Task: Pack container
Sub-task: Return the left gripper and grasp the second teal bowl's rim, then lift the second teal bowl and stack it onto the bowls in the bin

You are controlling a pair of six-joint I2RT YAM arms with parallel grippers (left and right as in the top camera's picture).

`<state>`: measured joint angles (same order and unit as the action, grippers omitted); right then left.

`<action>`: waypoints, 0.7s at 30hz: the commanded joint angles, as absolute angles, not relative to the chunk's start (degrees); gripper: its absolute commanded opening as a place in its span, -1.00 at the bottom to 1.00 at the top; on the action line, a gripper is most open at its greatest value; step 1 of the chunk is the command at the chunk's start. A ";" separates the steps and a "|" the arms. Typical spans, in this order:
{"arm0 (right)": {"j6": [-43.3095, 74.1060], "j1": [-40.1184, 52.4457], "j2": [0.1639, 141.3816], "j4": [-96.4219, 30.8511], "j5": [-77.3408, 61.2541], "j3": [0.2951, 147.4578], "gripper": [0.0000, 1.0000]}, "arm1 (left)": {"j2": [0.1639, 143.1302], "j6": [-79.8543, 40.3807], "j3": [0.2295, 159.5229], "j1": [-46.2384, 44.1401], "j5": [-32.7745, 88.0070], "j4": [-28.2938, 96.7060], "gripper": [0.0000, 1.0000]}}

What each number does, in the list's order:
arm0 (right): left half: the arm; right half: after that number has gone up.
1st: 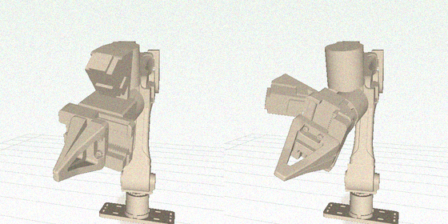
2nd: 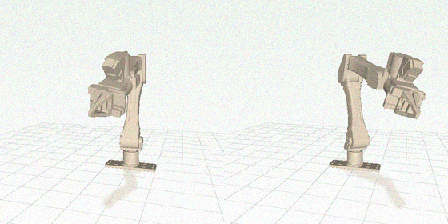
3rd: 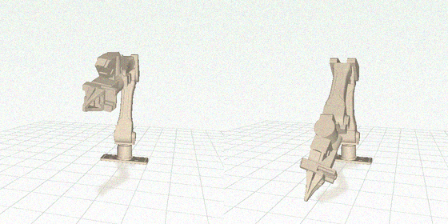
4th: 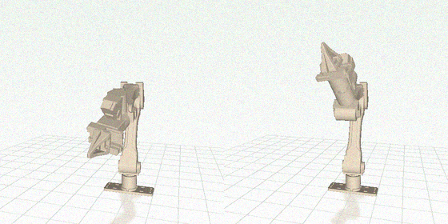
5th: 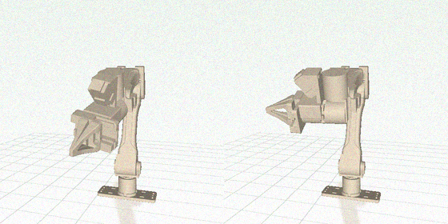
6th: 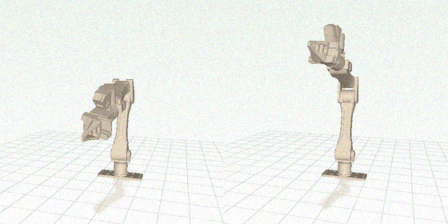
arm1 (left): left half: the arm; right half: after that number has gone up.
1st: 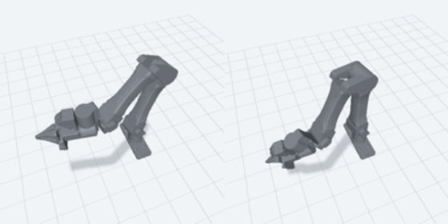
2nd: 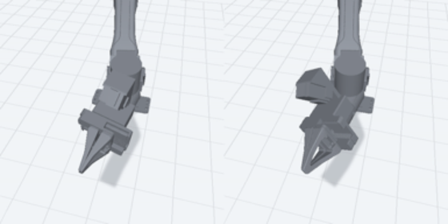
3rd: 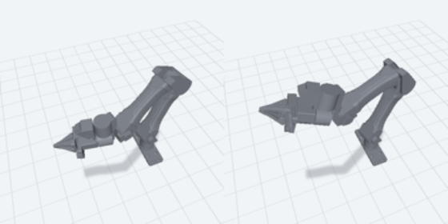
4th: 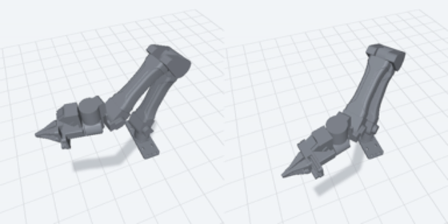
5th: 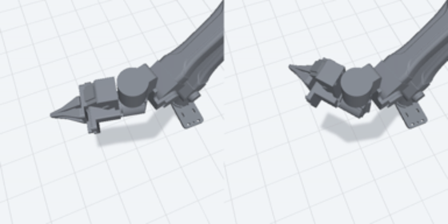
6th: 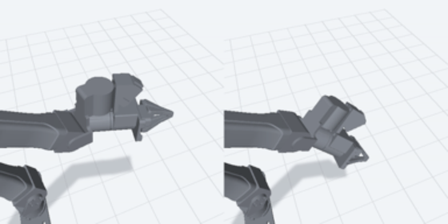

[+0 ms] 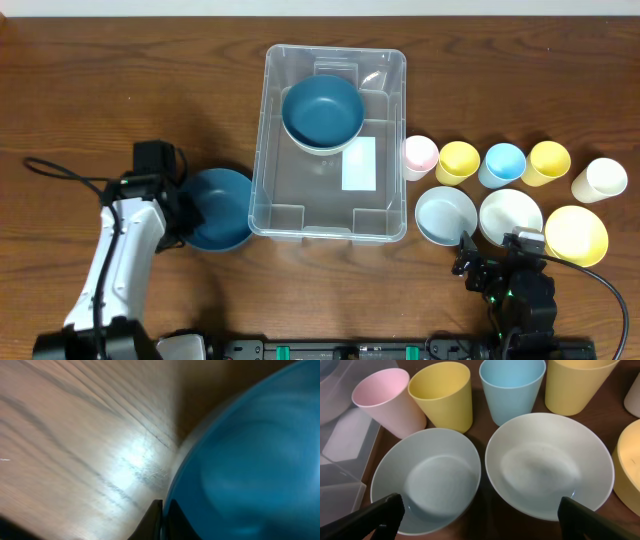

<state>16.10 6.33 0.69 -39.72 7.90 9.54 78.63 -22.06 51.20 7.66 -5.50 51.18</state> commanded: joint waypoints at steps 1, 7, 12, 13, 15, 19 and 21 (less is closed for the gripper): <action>16.69 5.96 0.34 -39.83 8.12 9.30 0.99 | 74.67 -19.79 59.53 7.70 -11.75 53.95 -0.88; 16.69 5.96 0.34 -39.83 8.12 9.30 0.98 | 71.61 -16.21 78.19 7.31 -11.53 61.12 -0.88; 16.69 5.96 0.34 -39.83 8.12 9.30 0.98 | 71.37 -12.45 89.30 2.44 4.75 60.31 -0.88; 16.69 5.96 0.34 -39.83 8.12 9.30 0.98 | 71.37 -12.45 89.95 1.19 6.48 59.40 -0.88; 16.69 5.96 0.34 -39.83 8.12 9.30 0.98 | 71.40 -12.47 90.45 -2.87 8.64 56.21 -0.88; 16.69 5.96 0.34 -39.83 8.12 9.30 0.98 | 73.78 -12.47 90.45 -11.20 8.43 50.65 -0.88; 16.69 5.96 0.34 -39.83 8.12 9.30 0.98 | 76.38 -12.45 90.45 -15.27 8.38 48.12 -0.88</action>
<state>16.10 6.33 0.69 -39.72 7.90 9.54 73.30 -13.37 89.82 -11.44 5.87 49.69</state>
